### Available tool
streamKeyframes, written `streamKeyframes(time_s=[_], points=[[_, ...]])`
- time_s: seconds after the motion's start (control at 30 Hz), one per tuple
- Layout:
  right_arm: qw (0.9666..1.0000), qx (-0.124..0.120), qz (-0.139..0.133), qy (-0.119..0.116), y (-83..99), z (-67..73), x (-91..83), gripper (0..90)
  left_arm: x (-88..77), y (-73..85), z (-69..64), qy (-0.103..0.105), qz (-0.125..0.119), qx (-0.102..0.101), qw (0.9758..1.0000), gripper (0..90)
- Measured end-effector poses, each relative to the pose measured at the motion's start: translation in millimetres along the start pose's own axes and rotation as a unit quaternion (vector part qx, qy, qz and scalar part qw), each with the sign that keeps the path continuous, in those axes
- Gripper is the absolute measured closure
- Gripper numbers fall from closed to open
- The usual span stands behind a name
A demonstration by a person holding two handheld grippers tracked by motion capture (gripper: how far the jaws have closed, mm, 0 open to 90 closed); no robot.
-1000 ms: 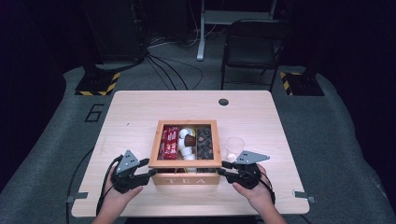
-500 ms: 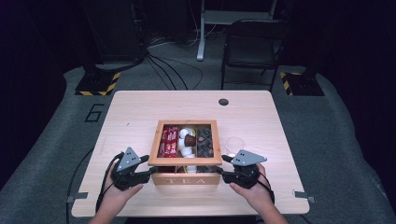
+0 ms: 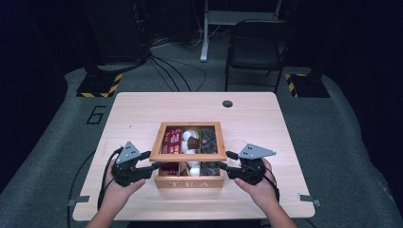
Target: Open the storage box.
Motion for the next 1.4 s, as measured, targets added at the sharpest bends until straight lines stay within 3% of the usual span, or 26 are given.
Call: streamKeyframes(time_s=[0.37,0.5,0.93,1.0,1.2,1.4], points=[[0.9999,-0.005,-0.008,0.006,-29.2,-8.4,-3.0,49.5,-4.7,-26.6,9.9,-0.002,-0.005,-0.007,1.0,46.0],[0.9999,-0.01,-0.004,0.009,-36.5,-9.8,-2.7,49.4,-5.7,-33.0,12.0,-0.002,0.0,-0.002,1.0,46.2],[0.9997,0.011,-0.015,0.014,-52.2,-14.7,-4.6,51.1,-8.8,-52.6,18.9,-0.004,-0.005,0.001,1.0,47.7],[0.9997,0.012,-0.014,0.016,-56.1,-15.9,-4.5,51.3,-8.7,-54.8,21.0,0.002,-0.011,-0.013,0.9999,47.5],[0.9996,0.007,-0.005,0.025,-62.3,-16.8,-2.1,51.0,-7.6,-52.2,26.8,0.017,-0.034,-0.025,0.9989,47.5],[0.9993,0.006,0.0,0.038,-62.5,-15.0,1.2,50.2,-7.9,-52.5,26.3,0.013,-0.034,-0.015,0.9992,48.1]])
Point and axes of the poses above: each handheld gripper's, and its own axes: x roughly forward along the jaws, y roughly out of its underside, z roughly to its left, the point moved 3 cm from there along x, roughly forward along the jaws, and after that the axes turned 8 degrees about y, right-handed, at the moved point
